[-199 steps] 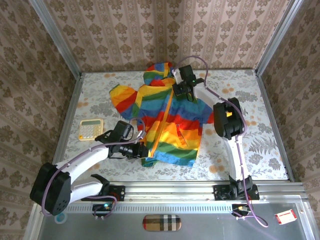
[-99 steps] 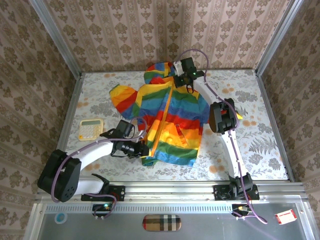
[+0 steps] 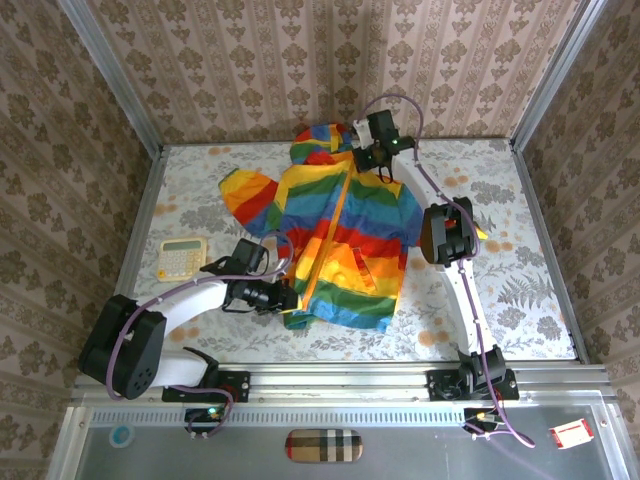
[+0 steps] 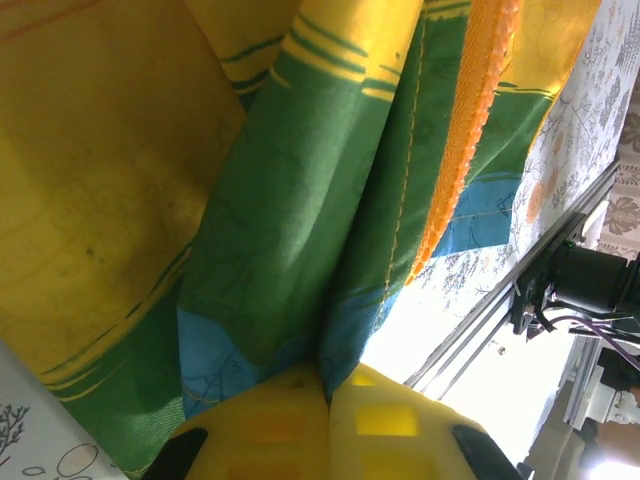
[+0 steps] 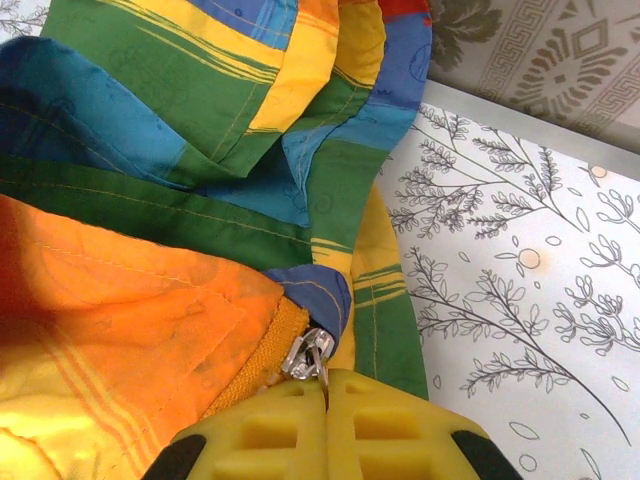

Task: Zip up the jacket

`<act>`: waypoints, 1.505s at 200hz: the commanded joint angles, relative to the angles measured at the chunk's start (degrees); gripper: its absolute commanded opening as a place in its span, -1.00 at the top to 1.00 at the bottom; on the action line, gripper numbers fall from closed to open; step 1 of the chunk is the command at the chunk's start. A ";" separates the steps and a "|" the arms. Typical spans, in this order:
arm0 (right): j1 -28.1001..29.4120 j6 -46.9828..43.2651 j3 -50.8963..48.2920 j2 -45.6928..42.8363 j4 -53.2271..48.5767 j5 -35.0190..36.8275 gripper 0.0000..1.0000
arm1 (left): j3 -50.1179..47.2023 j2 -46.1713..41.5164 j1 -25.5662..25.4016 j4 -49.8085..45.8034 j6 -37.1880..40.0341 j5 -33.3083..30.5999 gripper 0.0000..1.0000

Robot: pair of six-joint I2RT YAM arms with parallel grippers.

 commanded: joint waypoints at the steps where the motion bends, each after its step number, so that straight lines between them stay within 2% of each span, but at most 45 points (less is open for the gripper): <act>1: -2.74 0.02 2.72 -4.36 0.40 5.82 0.87 | -1.44 -0.45 -0.58 -6.99 1.11 1.26 1.00; 13: -2.44 -0.08 1.14 -6.14 -0.02 5.99 0.70 | -0.48 -0.84 -0.83 -7.84 1.20 -1.16 0.99; 22: -2.27 -0.48 -0.78 -7.86 0.24 5.84 0.31 | 0.31 -1.41 -0.85 -8.71 1.33 -2.92 0.73; 27: -2.11 -0.80 -1.85 -8.86 0.25 5.70 0.17 | 0.77 -1.77 -0.78 -9.23 1.63 -3.91 0.60; 33: -1.93 -1.08 -3.26 -10.08 0.42 5.65 0.09 | 1.53 -2.25 -0.72 -9.99 2.05 -5.03 0.47; 42: -1.85 -1.39 -5.69 -12.13 0.68 5.80 0.06 | 2.80 -2.76 -0.53 -11.11 2.65 -7.25 0.33; 57: -1.80 -1.27 -11.42 -16.30 2.31 6.00 0.06 | 5.06 -3.21 -0.09 -12.15 3.51 -9.05 0.24; 108: -1.69 0.33 -39.58 -35.64 14.27 6.44 0.03 | 15.38 -5.08 4.16 -20.13 11.84 -15.17 0.13; 130: -1.68 1.85 -52.05 -44.32 18.20 6.46 0.03 | 20.79 -5.63 6.98 -23.37 16.09 -20.86 0.02; 154: -1.63 4.65 -67.46 -55.09 24.27 5.63 -0.03 | 25.18 -5.57 8.74 -22.33 19.61 -27.10 -0.07; 186: -1.51 7.54 -84.92 -68.68 30.43 7.96 -0.16 | 27.83 -6.21 11.48 -17.08 22.24 -36.44 -0.46; 192: -1.60 7.69 -87.73 -71.71 31.79 8.95 -0.20 | 27.82 -6.53 11.89 -15.76 22.92 -38.08 -0.60; 205: -1.65 8.15 -93.50 -76.65 34.52 11.63 -0.32 | 27.58 -7.31 12.90 -13.03 24.68 -40.66 -0.77; 213: -1.70 8.50 -96.52 -79.21 35.83 13.55 -0.43 | 27.30 -7.83 13.42 -11.52 26.11 -42.11 -0.99; 236: -2.04 9.23 -103.48 -84.63 39.40 18.96 -0.76 | 25.41 -10.25 14.85 -6.09 31.44 -47.04 -1.00; 257: -2.47 9.29 -110.81 -87.81 47.67 24.53 -0.99 | 21.06 -13.54 16.97 1.80 34.77 -49.86 -1.00; 276: -3.19 9.41 -116.66 -89.26 55.96 27.36 -1.00 | 15.42 -16.04 19.35 9.74 35.37 -51.52 -1.00; 301: -4.32 9.71 -119.72 -88.97 59.22 27.62 -1.00 | 4.97 -18.23 21.30 22.71 36.97 -50.14 -1.00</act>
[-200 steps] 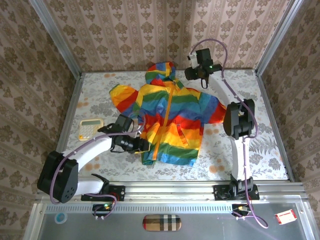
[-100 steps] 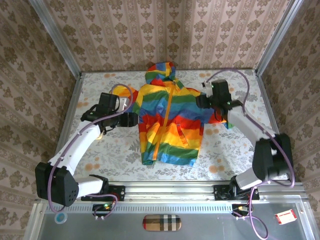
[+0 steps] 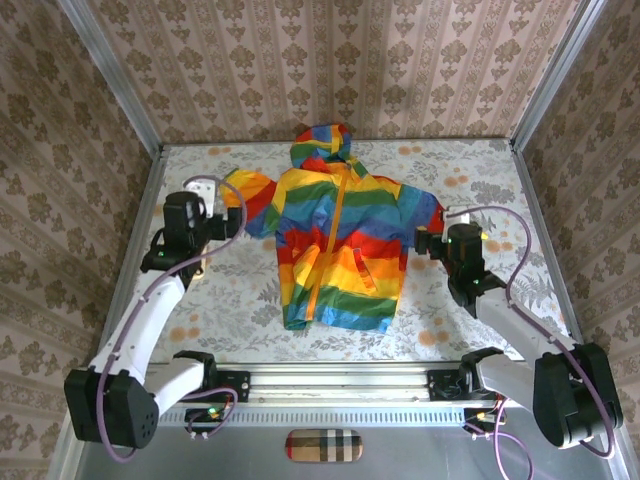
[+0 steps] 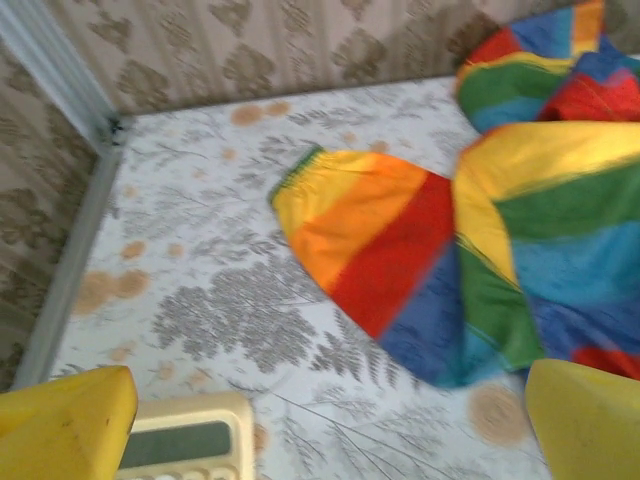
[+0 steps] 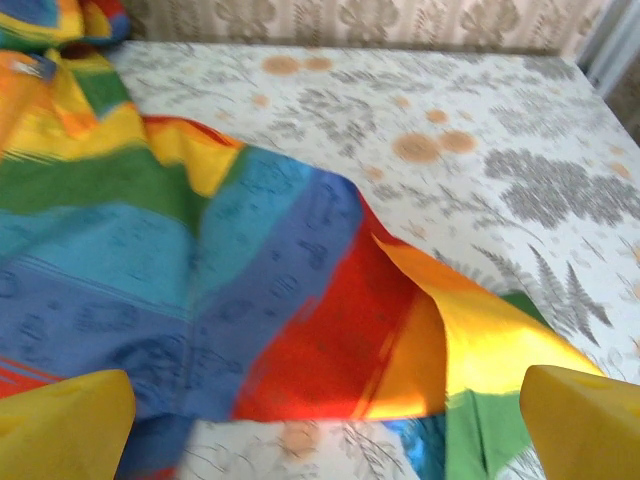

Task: Zip up the jacket

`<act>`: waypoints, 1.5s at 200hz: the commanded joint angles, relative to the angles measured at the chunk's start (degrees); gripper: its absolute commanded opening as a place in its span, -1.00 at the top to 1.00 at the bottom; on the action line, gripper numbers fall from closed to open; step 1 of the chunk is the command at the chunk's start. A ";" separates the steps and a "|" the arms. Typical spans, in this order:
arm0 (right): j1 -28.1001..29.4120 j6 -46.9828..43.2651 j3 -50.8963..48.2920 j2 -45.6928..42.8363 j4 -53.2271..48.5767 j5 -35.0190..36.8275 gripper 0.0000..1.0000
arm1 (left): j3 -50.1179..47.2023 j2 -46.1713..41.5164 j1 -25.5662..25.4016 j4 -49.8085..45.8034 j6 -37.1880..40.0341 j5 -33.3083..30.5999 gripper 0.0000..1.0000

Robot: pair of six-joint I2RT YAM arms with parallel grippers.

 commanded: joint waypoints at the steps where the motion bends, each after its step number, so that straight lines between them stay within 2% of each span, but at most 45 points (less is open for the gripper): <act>1: -1.04 1.13 -2.10 -0.72 9.85 4.72 -1.00 | -8.67 -1.36 1.47 15.39 4.08 -1.40 -1.00; 23: -2.07 1.22 -4.62 0.87 15.35 4.90 -1.00 | -17.09 0.67 2.00 26.99 5.98 -0.34 -1.00; 49: -3.79 2.02 -7.64 4.53 24.81 2.45 -1.00 | -21.80 6.77 2.09 36.22 6.59 -0.75 -1.00; 74: -4.41 0.32 -7.56 9.36 29.04 0.29 -1.00 | -23.92 12.31 3.10 44.73 4.46 -2.11 -1.00; 100: -4.95 -1.81 -7.75 13.23 34.30 0.39 -1.00 | -25.37 17.17 7.13 53.07 0.23 -0.05 -1.00; 134: -7.04 -1.93 -6.80 18.33 38.48 -2.68 -1.00 | -26.23 21.73 10.46 61.21 0.64 4.54 -1.00; 168: -7.27 -2.18 -6.69 26.24 44.59 -4.43 -1.00 | -28.39 28.55 11.01 71.64 0.87 6.32 -1.00; 180: -7.27 -2.49 -5.73 26.98 43.75 -4.70 -1.00 | -28.71 30.73 10.97 74.43 1.02 6.64 -1.00; 203: -7.68 -1.92 -1.73 26.92 35.55 -5.71 -1.00 | -27.00 30.34 10.97 70.25 1.07 6.53 -1.00; 228: -9.20 -1.13 -1.46 26.83 35.01 -7.94 -1.00 | -22.88 30.11 10.68 62.13 1.22 5.96 -1.00; 300: -9.20 -1.22 -1.64 26.73 35.14 -7.94 -1.00 | -22.56 30.12 9.74 61.67 2.10 5.13 -1.00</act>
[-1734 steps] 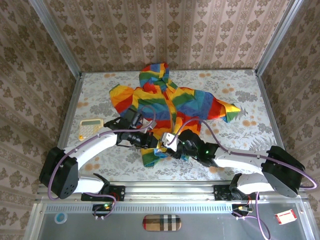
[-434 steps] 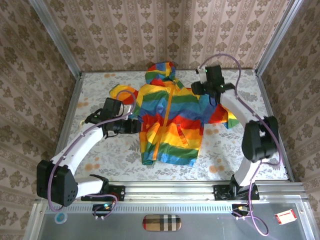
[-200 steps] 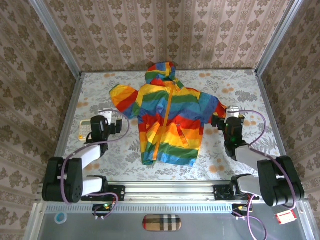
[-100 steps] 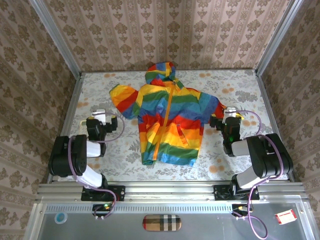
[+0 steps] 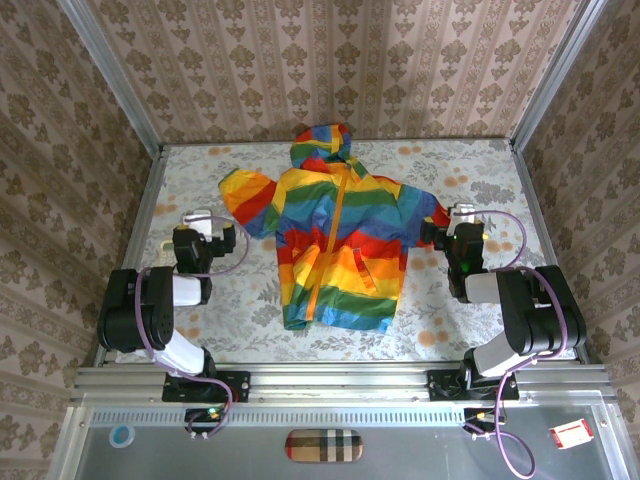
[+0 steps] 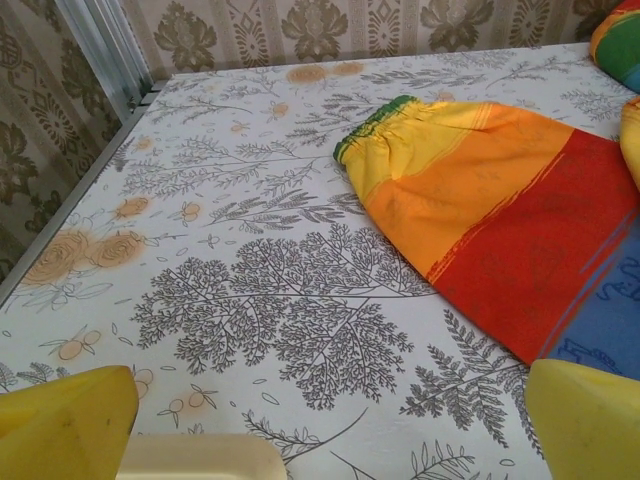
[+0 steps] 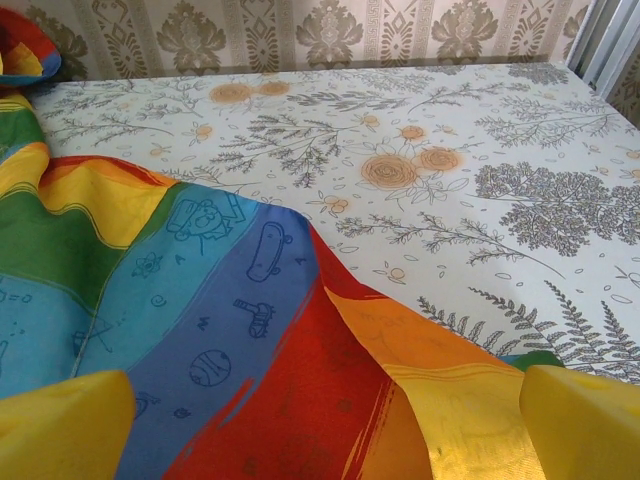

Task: Zip up the jacket

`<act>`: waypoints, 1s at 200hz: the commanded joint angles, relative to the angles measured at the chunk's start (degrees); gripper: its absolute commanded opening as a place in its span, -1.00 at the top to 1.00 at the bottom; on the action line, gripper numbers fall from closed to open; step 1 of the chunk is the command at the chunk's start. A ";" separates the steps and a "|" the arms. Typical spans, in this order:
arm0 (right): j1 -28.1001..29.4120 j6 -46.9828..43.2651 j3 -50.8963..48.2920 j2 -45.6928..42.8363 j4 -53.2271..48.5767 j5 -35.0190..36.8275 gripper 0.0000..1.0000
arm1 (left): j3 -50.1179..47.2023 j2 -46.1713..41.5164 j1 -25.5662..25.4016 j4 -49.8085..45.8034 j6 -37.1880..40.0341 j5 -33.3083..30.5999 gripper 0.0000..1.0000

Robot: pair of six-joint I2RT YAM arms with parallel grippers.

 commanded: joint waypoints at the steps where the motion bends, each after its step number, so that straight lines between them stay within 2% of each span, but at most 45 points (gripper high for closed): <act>1: -0.15 -0.06 0.44 0.17 -0.45 -0.62 -1.00 | 0.94 -0.35 -0.32 -0.83 0.13 0.15 -1.00; 200: -0.07 -0.28 0.90 0.45 -0.96 -1.04 -1.00 | 0.99 -0.31 -0.38 -1.02 0.26 0.31 -1.00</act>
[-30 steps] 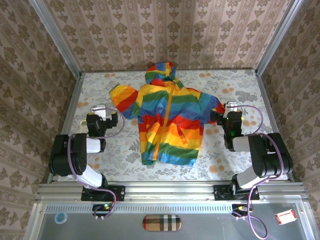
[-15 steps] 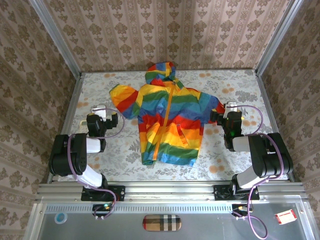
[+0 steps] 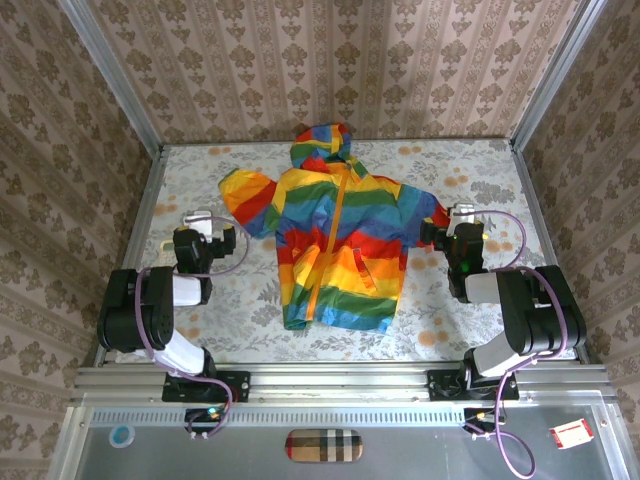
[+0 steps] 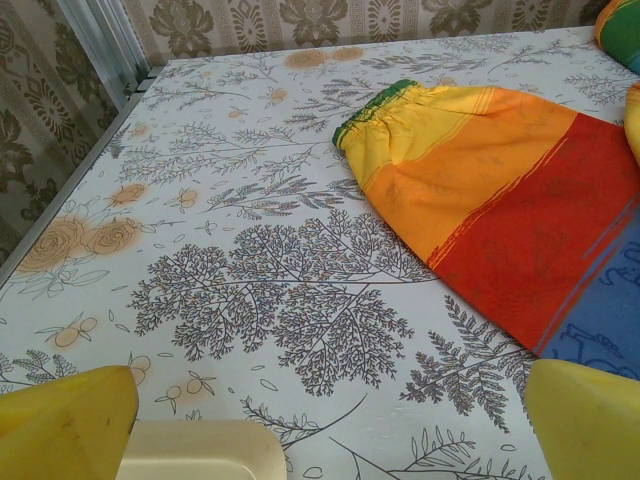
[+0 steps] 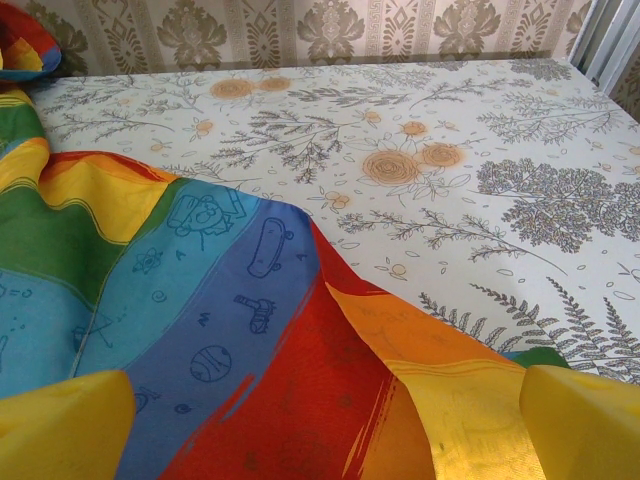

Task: Zip up the jacket

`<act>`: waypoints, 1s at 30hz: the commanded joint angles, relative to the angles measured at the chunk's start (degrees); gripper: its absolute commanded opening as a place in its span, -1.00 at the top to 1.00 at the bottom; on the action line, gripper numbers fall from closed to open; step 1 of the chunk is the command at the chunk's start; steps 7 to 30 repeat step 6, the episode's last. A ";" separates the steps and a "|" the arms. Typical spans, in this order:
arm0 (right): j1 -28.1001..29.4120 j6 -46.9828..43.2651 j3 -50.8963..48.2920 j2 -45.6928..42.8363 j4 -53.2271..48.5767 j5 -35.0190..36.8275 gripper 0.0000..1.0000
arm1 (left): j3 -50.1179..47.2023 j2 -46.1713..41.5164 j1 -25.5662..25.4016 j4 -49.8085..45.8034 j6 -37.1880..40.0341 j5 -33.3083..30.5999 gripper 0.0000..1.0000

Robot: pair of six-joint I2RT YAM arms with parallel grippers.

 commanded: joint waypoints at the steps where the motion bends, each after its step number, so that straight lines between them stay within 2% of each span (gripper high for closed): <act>1: -0.07 -0.26 0.89 0.50 -0.53 -0.87 -1.00 | 0.99 -0.33 -0.40 -0.06 0.28 0.27 -1.00; 30: -0.07 -0.24 0.58 0.19 -0.23 -1.04 -1.00 | 0.98 -0.35 -0.36 -0.06 0.21 0.27 -1.00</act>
